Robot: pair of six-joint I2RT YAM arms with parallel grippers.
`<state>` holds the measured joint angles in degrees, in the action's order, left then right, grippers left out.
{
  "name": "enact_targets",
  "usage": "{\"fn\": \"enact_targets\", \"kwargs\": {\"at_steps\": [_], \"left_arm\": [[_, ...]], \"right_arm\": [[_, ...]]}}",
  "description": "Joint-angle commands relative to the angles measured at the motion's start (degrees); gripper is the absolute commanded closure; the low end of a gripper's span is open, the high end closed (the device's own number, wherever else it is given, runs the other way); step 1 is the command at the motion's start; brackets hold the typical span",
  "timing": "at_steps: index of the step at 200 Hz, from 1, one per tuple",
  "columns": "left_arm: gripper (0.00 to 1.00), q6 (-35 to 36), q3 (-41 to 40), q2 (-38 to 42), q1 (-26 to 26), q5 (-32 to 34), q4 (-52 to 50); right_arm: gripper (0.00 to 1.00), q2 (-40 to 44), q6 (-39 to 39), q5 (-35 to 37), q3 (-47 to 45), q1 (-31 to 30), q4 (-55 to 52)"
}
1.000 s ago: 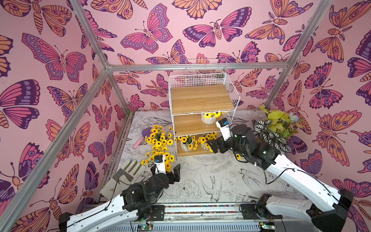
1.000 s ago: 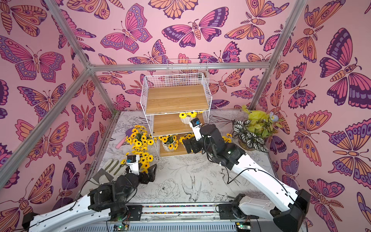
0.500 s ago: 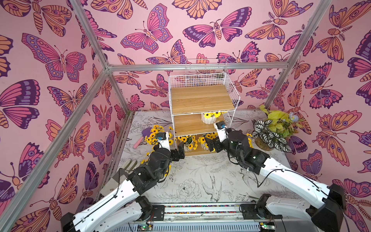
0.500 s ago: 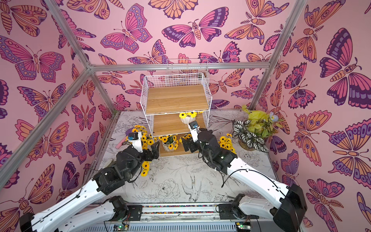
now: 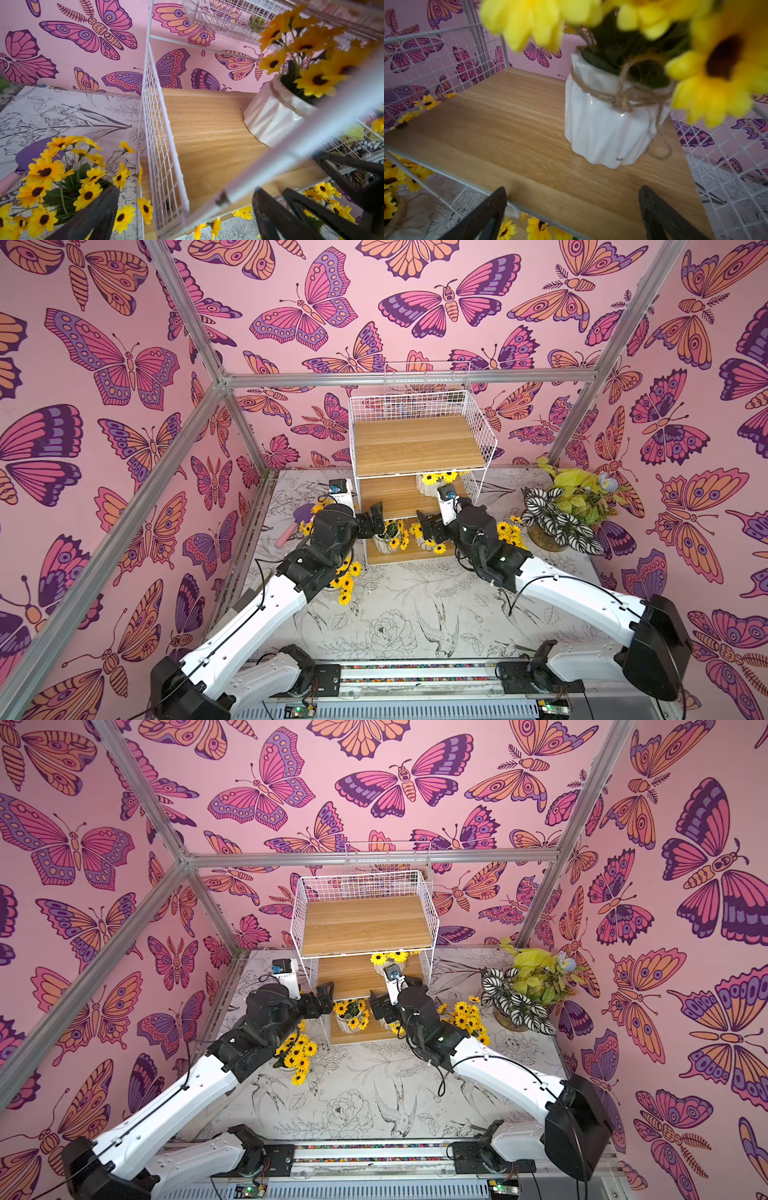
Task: Take the sunflower pots off the shelves
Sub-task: Pick up the sunflower pot from the shelf.
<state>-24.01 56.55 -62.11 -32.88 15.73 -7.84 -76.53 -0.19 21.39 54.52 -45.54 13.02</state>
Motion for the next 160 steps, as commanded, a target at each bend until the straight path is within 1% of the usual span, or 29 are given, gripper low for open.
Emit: {"fn": "enact_targets", "kwargs": {"at_steps": [1, 26, 50, 77, 92, 114, 160], "left_arm": [[0.0, 0.9, 2.2, -2.0, 2.7, -4.5, 1.1], [0.0, 0.9, 3.3, -4.4, 6.5, -8.2, 1.4], [0.0, 1.7, 4.0, -6.1, 8.2, -10.1, 1.7], [0.0, 2.0, 4.2, -6.9, 8.8, -11.3, 2.0], [0.0, 1.7, 3.9, -7.2, 9.1, -11.4, 2.2], [0.0, 1.3, 3.7, -7.5, 9.2, -11.2, 2.8], [0.0, 1.5, 3.8, -7.1, 9.8, -10.3, 2.9]], "right_arm": [[0.01, -1.1, 1.5, 2.1, 1.2, -0.2, 2.8], [0.01, -2.2, 2.1, 3.0, 1.5, -0.2, 4.6], [0.01, -4.1, 3.1, 4.2, 2.4, -0.2, 5.9], [0.01, -6.2, 3.6, 7.4, 2.9, -0.2, 8.2], [0.01, -6.8, 3.9, 7.9, 2.7, -0.2, 10.7], [0.01, -8.3, 4.1, 10.0, 4.4, -0.2, 11.2], [0.01, -9.3, 5.6, 10.4, 6.5, -0.2, 13.1]]}}
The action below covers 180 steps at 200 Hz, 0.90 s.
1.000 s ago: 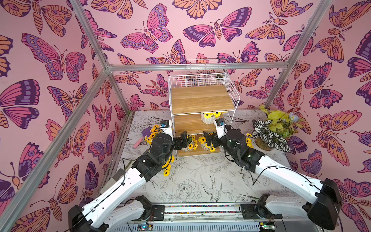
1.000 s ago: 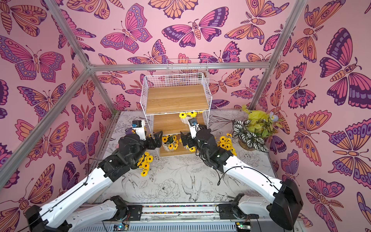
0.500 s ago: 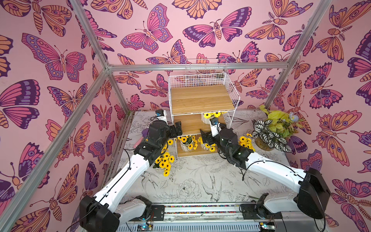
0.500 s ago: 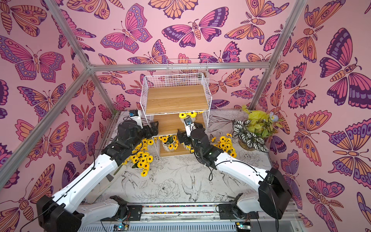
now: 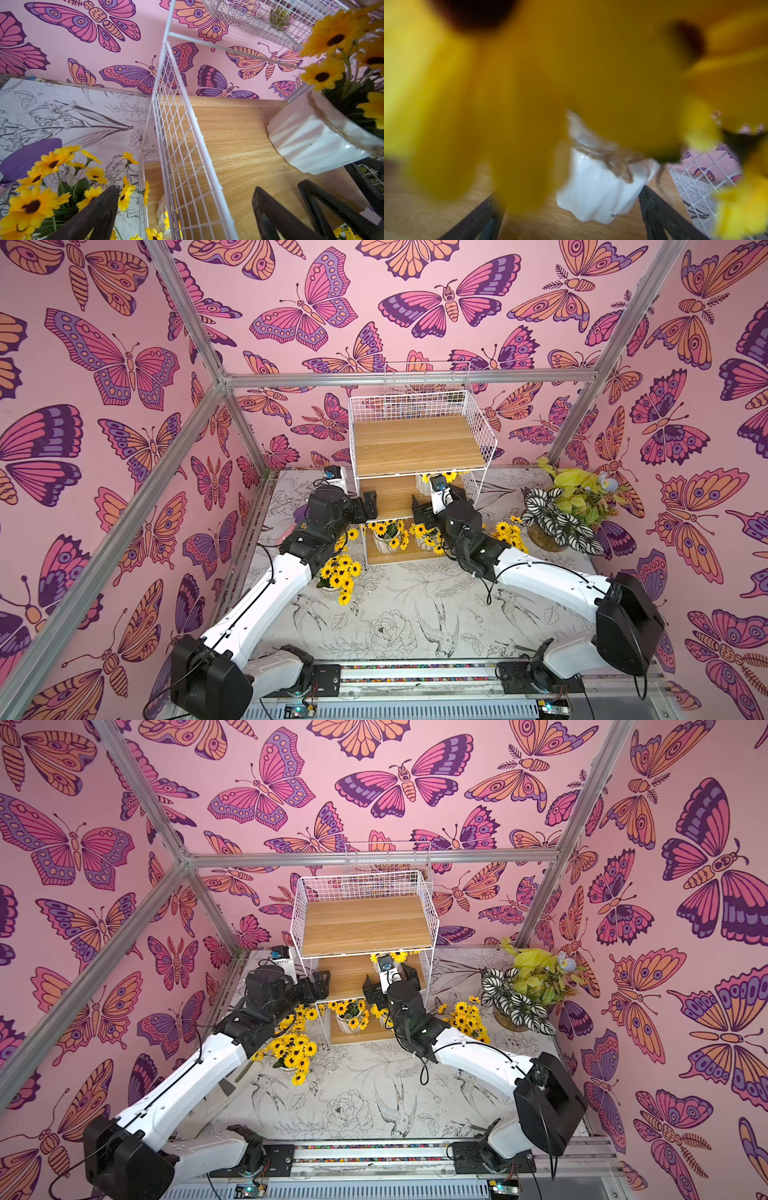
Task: Take the sunflower pots off the shelves
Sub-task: Pick up the sunflower pot from the shelf.
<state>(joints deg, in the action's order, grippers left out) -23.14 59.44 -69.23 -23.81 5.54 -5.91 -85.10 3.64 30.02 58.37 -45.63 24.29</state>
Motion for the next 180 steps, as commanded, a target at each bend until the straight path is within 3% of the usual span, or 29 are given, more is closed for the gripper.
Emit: {"fn": "enact_targets", "kwargs": {"at_steps": [1, 61, 180], "left_arm": [[0.0, 0.6, 0.9, 0.0, 0.7, -0.2, 1.0], [0.01, 0.5, 0.8, -0.3, 1.0, -0.4, 1.4], [0.01, 1.8, -2.8, 1.8, 1.0, -2.0, 2.0]], "right_arm": [[0.01, -0.8, 1.9, 1.8, 2.8, -0.1, 1.9], [0.01, -4.5, 3.4, 3.7, 6.4, 0.3, 4.3], [0.01, -13.0, 3.2, 15.7, 2.9, 0.7, 24.7]]}}
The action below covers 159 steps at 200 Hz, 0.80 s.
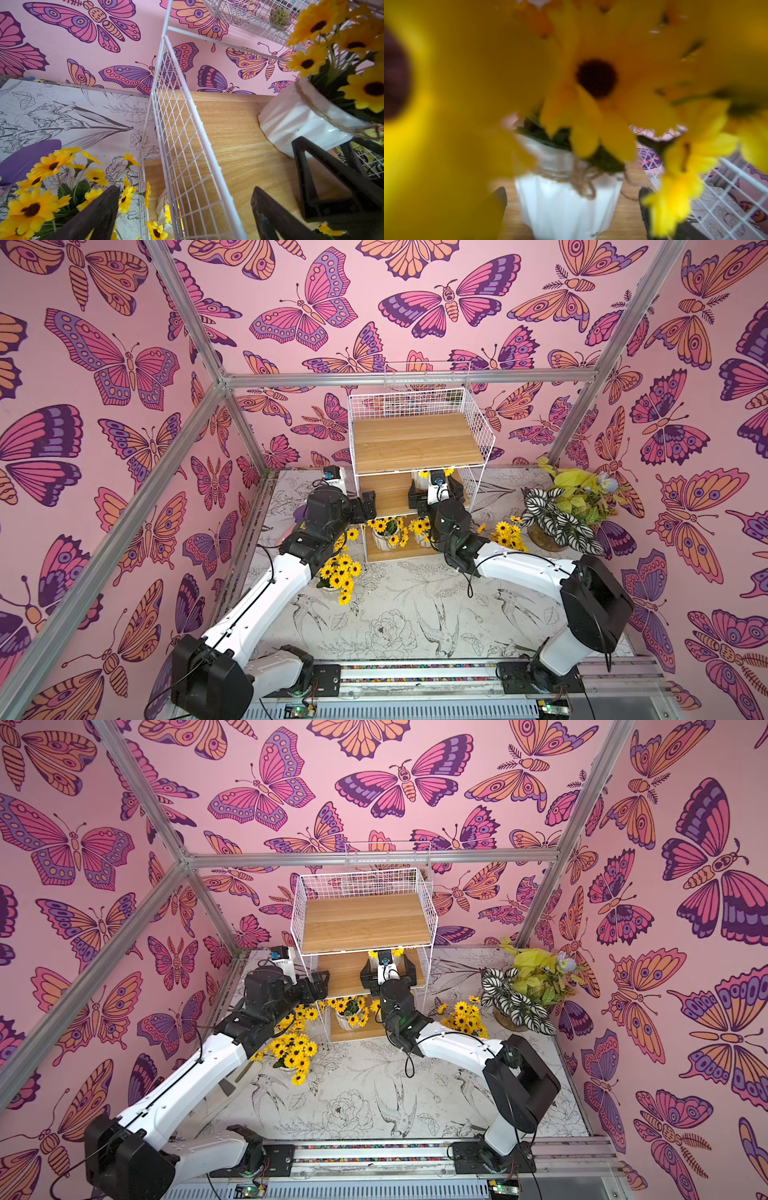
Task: Take the sunflower pots off the shelves
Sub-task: Pick up the sunflower pot from the shelf.
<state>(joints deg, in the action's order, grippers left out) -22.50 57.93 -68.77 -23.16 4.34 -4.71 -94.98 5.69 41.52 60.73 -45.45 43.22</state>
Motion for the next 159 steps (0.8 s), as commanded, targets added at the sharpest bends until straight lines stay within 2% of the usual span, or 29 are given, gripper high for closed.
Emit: {"fn": "enact_targets", "kwargs": {"at_steps": [1, 32, 159], "left_arm": [[0.01, 1.2, -1.3, 1.4, 0.4, -0.9, 0.8], [0.01, 0.9, -1.7, 1.9, 0.4, -1.4, 0.5], [0.01, 0.7, -1.9, 2.3, 0.4, -2.4, 0.5]], "right_arm": [[0.01, -3.2, 1.2, 4.2, 0.6, 0.5, 6.0], [0.01, -6.4, 0.0, 4.4, 0.9, 0.6, 10.8], [0.01, -13.7, -1.3, 3.0, 8.1, 1.3, 8.5]]}}
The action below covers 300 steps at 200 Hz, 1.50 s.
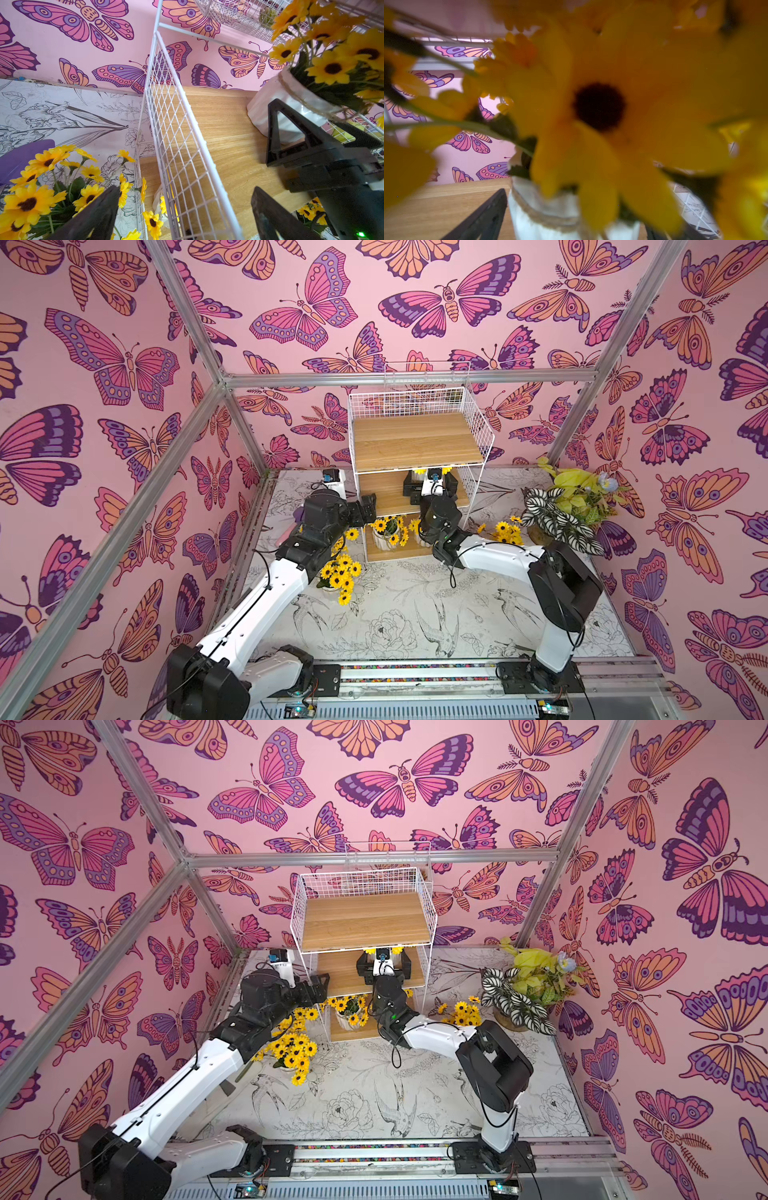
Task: Take the sunflower pots off the shelves
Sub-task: Pick up the sunflower pot from the shelf.
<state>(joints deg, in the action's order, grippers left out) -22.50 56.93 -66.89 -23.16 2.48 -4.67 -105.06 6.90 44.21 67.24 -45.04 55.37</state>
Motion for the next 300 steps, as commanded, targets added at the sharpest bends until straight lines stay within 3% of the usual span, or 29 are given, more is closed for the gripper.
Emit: {"fn": "enact_targets", "kwargs": {"at_steps": [1, 78, 117, 151, 195, 300], "left_arm": [[0.01, 0.7, -0.9, 0.4, 0.4, -0.5, 0.5], [0.01, -0.4, -1.1, -0.2, 0.4, -0.2, 1.1], [0.01, -0.5, -0.7, -1.3, 0.4, 0.0, 1.4], [0.01, 0.3, 0.1, -2.8, 0.4, 0.5, 1.5], [0.01, 0.6, 0.8, -5.0, 0.4, 1.2, 2.5], [0.01, 0.4, 5.4, -10.7, 0.5, 2.1, 3.7]], "right_arm": [[0.01, -3.7, -2.5, 0.3, 1.7, 0.9, -3.7], [0.05, -7.4, -1.4, 1.0, 4.0, 1.4, -1.8], [0.19, -7.0, 0.0, 0.5, 3.5, 1.4, -1.9], [0.38, -5.4, 0.0, 0.4, 1.3, 1.4, -1.4], [0.47, -1.0, 0.9, -2.1, -2.4, 0.4, -0.5], [0.48, 3.1, 3.5, -8.8, -9.1, -1.7, 0.5]]}}
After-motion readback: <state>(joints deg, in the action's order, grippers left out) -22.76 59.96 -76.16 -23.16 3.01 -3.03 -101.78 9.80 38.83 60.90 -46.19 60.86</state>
